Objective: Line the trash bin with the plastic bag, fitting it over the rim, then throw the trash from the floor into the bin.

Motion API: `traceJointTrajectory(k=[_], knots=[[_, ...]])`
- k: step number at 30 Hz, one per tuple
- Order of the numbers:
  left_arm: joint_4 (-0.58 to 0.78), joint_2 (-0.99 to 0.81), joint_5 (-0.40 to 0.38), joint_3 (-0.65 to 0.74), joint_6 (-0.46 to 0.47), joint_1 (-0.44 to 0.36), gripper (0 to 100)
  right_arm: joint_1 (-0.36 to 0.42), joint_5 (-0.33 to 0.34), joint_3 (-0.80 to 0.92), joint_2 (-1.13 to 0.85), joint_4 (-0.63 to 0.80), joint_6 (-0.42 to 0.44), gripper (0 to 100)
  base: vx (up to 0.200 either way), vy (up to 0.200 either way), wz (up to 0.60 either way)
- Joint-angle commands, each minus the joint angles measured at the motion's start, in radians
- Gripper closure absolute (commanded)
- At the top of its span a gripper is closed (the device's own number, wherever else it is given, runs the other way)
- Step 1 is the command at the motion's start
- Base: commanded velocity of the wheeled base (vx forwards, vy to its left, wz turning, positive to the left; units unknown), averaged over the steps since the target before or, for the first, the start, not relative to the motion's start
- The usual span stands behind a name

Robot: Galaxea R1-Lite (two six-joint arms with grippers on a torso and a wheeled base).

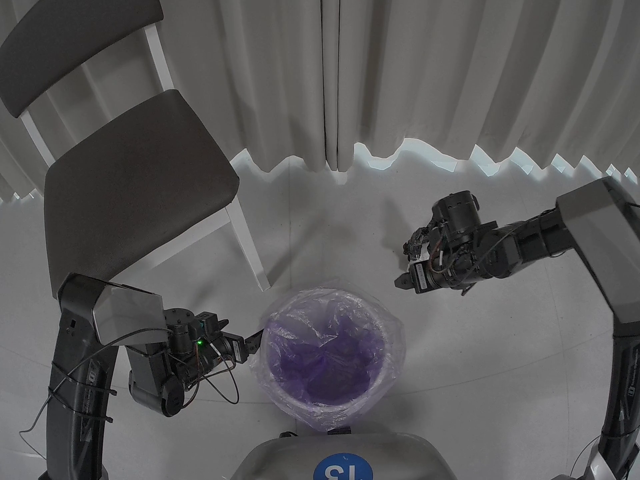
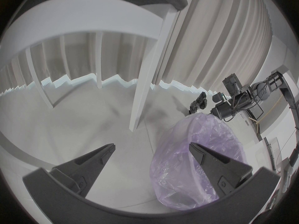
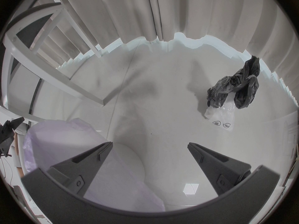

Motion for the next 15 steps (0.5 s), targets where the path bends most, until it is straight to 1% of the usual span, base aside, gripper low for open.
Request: traceJointTrajectory(k=[1,2,3,8,12,15], knots=[[0.085,0.071,-0.024,-0.126,-0.007,0.001,0,-0.011,0.001,0.286,-0.248,-0.062,-0.068,0,0.000,0.000,0.00],[0.097,0.071,-0.016,-0.140,-0.007,0.005,0,-0.004,0.001,0.349,-0.260,-0.068,-0.082,0,0.000,0.000,0.00],[0.093,0.073,-0.014,-0.140,-0.007,0.007,0,0.001,0.001,0.376,-0.261,-0.074,-0.085,0,0.000,0.000,0.00],[0.048,0.082,-0.005,-0.127,-0.009,0.013,0,0.047,0.000,0.478,-0.241,-0.131,-0.088,0,0.000,0.000,0.00],[-0.024,0.100,-0.005,-0.111,-0.012,0.018,0,0.088,-0.005,0.505,-0.180,-0.178,-0.088,0,0.000,0.000,0.00],[-0.024,0.093,-0.005,-0.097,-0.013,0.019,0,0.105,-0.006,0.495,-0.119,-0.188,-0.088,0,0.000,0.000,0.00]])
